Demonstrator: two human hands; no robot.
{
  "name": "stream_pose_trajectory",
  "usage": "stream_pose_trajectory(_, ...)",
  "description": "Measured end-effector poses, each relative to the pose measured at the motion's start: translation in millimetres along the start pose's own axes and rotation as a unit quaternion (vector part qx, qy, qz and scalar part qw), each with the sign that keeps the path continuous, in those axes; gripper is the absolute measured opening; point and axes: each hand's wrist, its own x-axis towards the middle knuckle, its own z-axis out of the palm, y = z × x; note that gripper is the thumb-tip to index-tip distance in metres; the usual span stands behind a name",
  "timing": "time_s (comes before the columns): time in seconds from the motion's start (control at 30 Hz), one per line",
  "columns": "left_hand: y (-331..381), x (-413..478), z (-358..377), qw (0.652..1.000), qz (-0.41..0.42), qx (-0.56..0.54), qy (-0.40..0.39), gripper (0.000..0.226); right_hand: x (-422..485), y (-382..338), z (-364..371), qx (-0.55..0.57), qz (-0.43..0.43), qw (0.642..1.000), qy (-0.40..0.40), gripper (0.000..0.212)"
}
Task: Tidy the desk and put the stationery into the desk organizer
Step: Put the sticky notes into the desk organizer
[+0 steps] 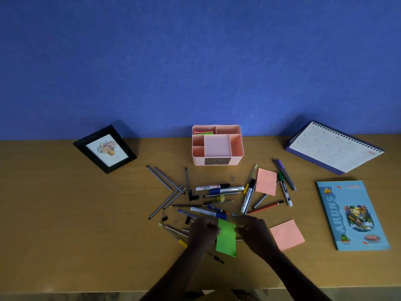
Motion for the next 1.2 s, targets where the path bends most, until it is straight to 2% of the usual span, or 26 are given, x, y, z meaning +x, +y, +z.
stream_pose_trajectory(0.17, 11, -6, -14, 0.995, 0.007, -0.095, -0.002, 0.007, 3, -17, -29, 0.042, -0.017, 0.998, 0.036, 0.016)
stream_pose_trajectory(0.33, 27, -8, -31, 0.991, 0.038, -0.127, 0.028, 0.012, 12, -43, -57, 0.094, -0.031, 0.994, 0.050, 0.011)
stream_pose_trajectory(0.57, 68, 5, -73, 0.975, 0.190, -0.080, 0.089, 0.018, 36, -88, -98, 0.125, -0.079, 0.985, 0.085, 0.022)
stream_pose_trajectory(0.67, 85, 13, -93, 0.959, 0.252, -0.028, 0.130, 0.020, 50, -107, -114, 0.121, -0.113, 0.981, 0.102, 0.018)
stream_pose_trajectory(0.87, 119, 42, -130, 0.922, 0.333, 0.013, 0.196, 0.017, 77, -143, -145, 0.071, -0.200, 0.967, 0.142, 0.013)
stream_pose_trajectory(1.03, 152, 71, -157, 0.898, 0.362, 0.019, 0.248, 0.019, 109, -172, -165, 0.036, -0.270, 0.936, 0.224, 0.013)
stream_pose_trajectory(1.2, 179, 101, -180, 0.866, 0.407, 0.033, 0.288, 0.013, 148, -192, -177, 0.032, -0.314, 0.909, 0.272, 0.012)
